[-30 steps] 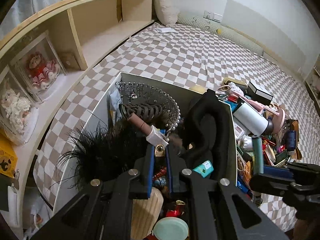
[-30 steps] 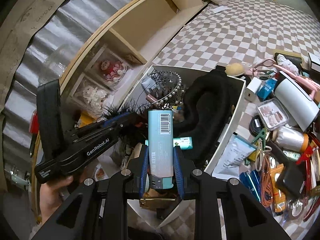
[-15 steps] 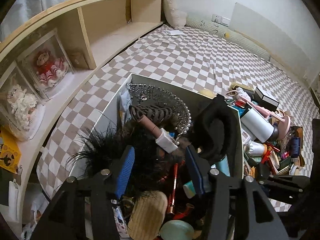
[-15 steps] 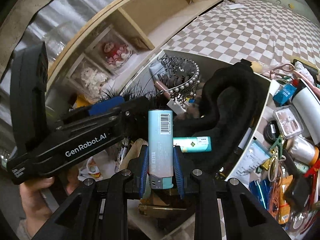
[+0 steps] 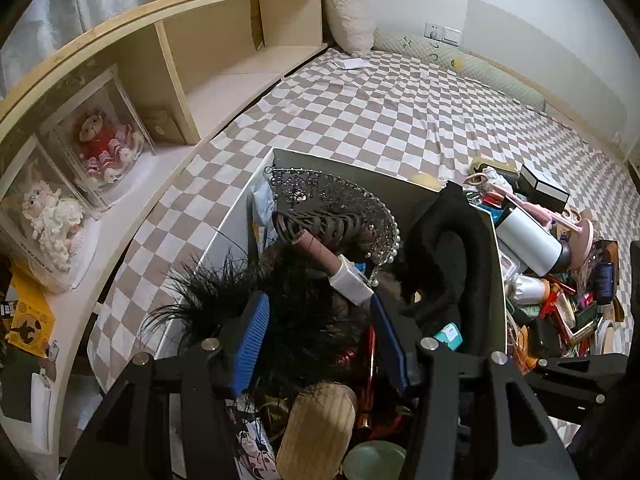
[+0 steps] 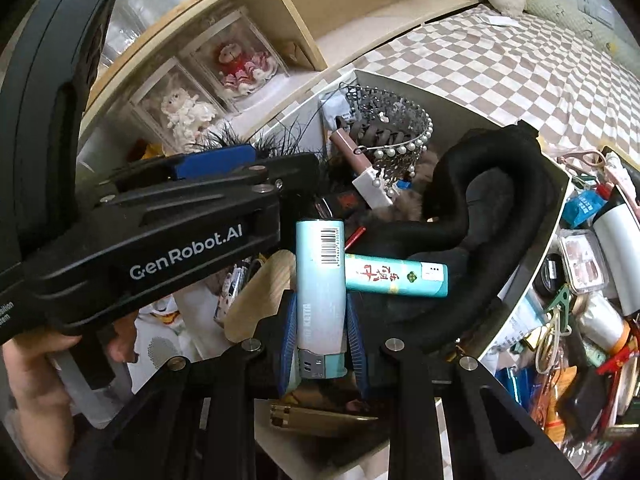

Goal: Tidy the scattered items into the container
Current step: 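Lower both grippers into the white box and open them to drop the lighters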

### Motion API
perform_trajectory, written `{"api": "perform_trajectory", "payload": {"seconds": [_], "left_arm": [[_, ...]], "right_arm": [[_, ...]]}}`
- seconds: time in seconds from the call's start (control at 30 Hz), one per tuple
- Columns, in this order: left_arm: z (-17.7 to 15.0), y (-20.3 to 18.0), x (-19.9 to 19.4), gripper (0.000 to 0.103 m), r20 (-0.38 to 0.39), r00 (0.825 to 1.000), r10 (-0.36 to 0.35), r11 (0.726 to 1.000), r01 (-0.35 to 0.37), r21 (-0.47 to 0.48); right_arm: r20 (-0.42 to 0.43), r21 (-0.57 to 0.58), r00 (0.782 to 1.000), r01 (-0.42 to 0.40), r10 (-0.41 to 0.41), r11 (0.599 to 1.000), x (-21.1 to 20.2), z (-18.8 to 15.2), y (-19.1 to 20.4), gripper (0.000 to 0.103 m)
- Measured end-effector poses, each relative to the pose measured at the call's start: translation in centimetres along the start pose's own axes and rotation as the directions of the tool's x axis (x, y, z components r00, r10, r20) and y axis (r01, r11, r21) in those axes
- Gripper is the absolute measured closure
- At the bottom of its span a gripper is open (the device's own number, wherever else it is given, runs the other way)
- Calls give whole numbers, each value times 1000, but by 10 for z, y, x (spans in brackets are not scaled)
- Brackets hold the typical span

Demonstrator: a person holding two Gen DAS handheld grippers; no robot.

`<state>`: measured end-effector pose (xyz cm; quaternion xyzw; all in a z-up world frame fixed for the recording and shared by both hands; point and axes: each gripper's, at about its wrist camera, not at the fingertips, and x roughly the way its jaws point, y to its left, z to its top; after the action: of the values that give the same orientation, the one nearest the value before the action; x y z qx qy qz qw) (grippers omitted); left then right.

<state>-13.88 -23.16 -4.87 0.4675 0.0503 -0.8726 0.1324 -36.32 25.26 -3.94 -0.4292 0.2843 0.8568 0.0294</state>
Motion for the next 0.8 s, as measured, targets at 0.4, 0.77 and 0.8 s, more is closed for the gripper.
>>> {"api": "perform_trajectory", "payload": {"seconds": [0.4, 0.77, 0.8], "left_arm": [[0, -2, -2, 45, 1, 1000, -5, 1000, 5, 12], [-3, -21, -4, 3, 36, 999, 10, 998, -12, 69], [-3, -23, -5, 3, 42, 999, 22, 997, -25, 77]], "right_arm": [[5, 39, 999, 33, -33, 999, -14, -6, -14, 78], [50, 55, 990, 126, -129, 990, -33, -16, -31, 76], [55, 62, 989, 136, -139, 989, -36, -16, -33, 64]]}}
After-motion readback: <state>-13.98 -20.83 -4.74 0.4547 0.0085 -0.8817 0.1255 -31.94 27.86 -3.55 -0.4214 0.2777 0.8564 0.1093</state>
